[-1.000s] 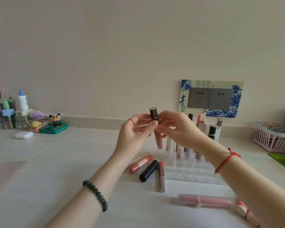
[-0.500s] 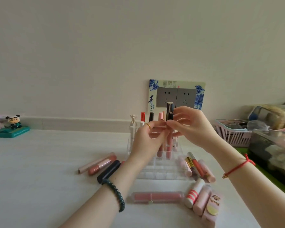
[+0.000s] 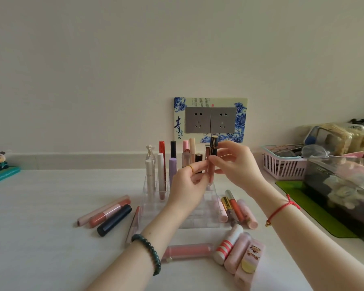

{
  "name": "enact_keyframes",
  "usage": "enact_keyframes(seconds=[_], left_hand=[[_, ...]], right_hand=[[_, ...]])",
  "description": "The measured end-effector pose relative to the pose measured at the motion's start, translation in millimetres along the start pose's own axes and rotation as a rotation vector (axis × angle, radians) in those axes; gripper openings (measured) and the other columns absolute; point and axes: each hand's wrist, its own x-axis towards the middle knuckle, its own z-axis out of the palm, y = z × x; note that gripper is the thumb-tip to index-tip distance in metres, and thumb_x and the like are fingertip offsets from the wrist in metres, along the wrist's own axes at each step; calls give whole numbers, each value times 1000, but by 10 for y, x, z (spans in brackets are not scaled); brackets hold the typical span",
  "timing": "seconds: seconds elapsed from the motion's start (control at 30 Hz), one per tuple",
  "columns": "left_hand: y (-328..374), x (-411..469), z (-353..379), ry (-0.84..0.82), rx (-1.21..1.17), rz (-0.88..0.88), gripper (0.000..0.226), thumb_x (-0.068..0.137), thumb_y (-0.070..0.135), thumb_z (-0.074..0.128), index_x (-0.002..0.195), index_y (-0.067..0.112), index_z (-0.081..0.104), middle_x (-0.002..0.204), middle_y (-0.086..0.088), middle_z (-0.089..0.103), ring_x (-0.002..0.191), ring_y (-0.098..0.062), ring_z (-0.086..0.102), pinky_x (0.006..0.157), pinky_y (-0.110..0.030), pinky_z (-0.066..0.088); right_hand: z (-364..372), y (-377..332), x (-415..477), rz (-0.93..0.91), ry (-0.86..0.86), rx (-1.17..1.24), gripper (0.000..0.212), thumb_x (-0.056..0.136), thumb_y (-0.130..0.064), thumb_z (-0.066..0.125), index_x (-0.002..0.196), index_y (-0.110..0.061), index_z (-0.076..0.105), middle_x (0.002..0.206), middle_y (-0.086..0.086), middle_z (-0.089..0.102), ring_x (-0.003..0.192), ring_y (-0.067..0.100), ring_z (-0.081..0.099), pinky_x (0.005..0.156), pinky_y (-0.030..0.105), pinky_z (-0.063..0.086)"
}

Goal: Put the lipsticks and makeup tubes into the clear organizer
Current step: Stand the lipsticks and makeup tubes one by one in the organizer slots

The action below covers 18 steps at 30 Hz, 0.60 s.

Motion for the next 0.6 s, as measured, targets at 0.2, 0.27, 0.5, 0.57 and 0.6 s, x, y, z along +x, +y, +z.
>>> enact_keyframes(seconds=[0.2, 0.27, 0.5, 0.57, 0.6], left_hand=[[-65, -21, 22, 14, 43, -12, 35, 89, 6, 51, 123, 13, 54, 102, 17, 57, 82, 14, 54, 67, 3, 41], [-86, -17, 34, 19, 58, -13, 36, 89, 5, 51, 124, 13, 54, 104, 16, 57, 83, 14, 53, 68, 4, 40], [-165, -22, 60, 20, 135, -19, 39, 89, 8, 51, 128, 12, 49, 125, 1, 59, 102, 4, 51, 73, 6, 37], [-171, -35, 72, 17, 158, -13, 39, 89, 9, 51, 128, 14, 50, 126, 2, 59, 102, 5, 50, 74, 6, 37], [-174, -40, 79, 15, 165, -12, 39, 89, 10, 51, 128, 14, 50, 126, 2, 59, 101, 6, 50, 74, 6, 37]], right_hand=[[60, 108, -9, -1, -31, -15, 25, 81, -10, 65, 96, -29, 59, 85, -2, 67, 82, 19, 68, 74, 44, 58], [59, 135, -16, 4, -40, -17, 24, 81, -9, 64, 95, -27, 59, 82, -4, 65, 81, 19, 68, 75, 44, 57], [76, 197, -67, 68, -88, -36, 29, 82, -6, 64, 110, -11, 59, 82, -4, 61, 80, 19, 67, 68, 34, 59], [77, 221, -74, 76, -91, -44, 30, 81, -6, 64, 110, -10, 59, 84, -2, 63, 80, 20, 67, 69, 36, 59], [77, 232, -74, 78, -91, -50, 30, 81, -6, 65, 110, -11, 59, 85, -1, 63, 81, 21, 68, 70, 37, 59]])
